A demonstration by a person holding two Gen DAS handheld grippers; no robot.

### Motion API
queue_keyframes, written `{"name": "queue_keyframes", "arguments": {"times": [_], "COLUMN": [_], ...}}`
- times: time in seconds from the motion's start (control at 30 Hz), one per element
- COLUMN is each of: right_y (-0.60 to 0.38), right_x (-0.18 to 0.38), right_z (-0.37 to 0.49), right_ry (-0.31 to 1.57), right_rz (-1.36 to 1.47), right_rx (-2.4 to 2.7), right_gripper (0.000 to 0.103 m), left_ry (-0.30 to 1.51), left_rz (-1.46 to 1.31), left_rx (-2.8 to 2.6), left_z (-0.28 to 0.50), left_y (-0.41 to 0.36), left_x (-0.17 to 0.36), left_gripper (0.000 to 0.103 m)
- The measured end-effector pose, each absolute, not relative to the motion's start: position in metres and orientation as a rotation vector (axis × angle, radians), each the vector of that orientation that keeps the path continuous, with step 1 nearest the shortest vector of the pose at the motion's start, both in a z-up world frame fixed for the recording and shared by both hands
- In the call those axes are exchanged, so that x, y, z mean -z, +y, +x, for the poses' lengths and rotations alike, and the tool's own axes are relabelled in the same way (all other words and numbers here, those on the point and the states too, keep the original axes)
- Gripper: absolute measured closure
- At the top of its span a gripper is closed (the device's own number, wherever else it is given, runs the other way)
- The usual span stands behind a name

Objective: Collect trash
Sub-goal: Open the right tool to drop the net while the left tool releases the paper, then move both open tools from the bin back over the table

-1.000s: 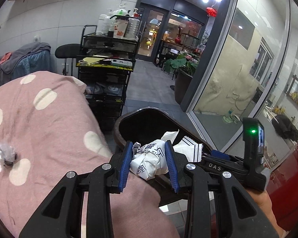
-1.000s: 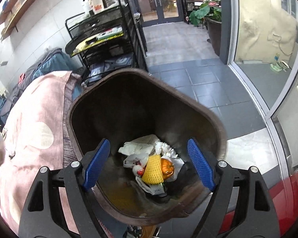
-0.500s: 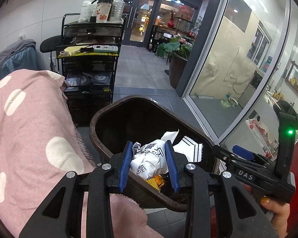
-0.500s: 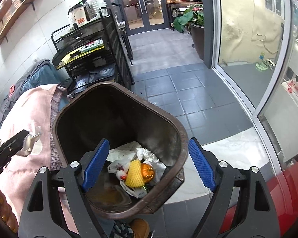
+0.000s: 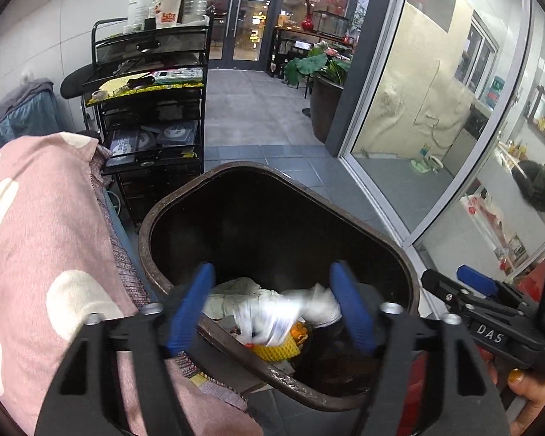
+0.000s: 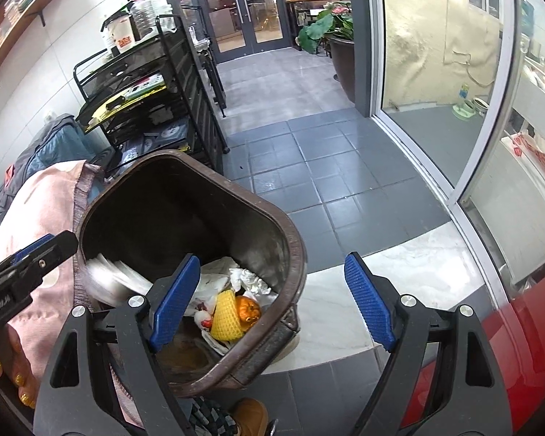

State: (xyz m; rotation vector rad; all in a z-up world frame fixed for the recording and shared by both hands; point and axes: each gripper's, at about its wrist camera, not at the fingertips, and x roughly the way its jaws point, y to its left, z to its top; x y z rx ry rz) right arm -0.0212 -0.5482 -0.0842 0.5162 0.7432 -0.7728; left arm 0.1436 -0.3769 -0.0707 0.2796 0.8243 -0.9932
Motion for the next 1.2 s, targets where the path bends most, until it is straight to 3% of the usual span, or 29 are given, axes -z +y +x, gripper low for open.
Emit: {"name": "queue_keyframes", "arguments": {"times": [0.1,0.17,0.73,1.2], "right_y": [-0.551,-0.552,-0.538,-0.474], "right_x": [0.086,0.087,0.082,0.067], "right_z": [-0.023,-0.024,-0.013,0.042], "right_ry": [0.750,0.749,0.746,0.763], "right_rz": [0.524,0.527,0.509,0.423], "right_rx": [0.778,0.783,0.743,0.492], "right_gripper": [0.022,0.022,0.021,0.017], "left_ry": [0.805,0.792,0.648,0.588], "left_rz": [0.289,0.300,0.188,0.094], "left_rx": [1.004,1.005,1.017,0.854], "left_z": [0.142,0.140,0.123,0.130], "left_y": [-0.378,-0.378,-0.332,-0.233], "left_x": [0.071,0.070,0.025,0.010], "left_gripper": [0.015,0.012,0.006,0.006]}}
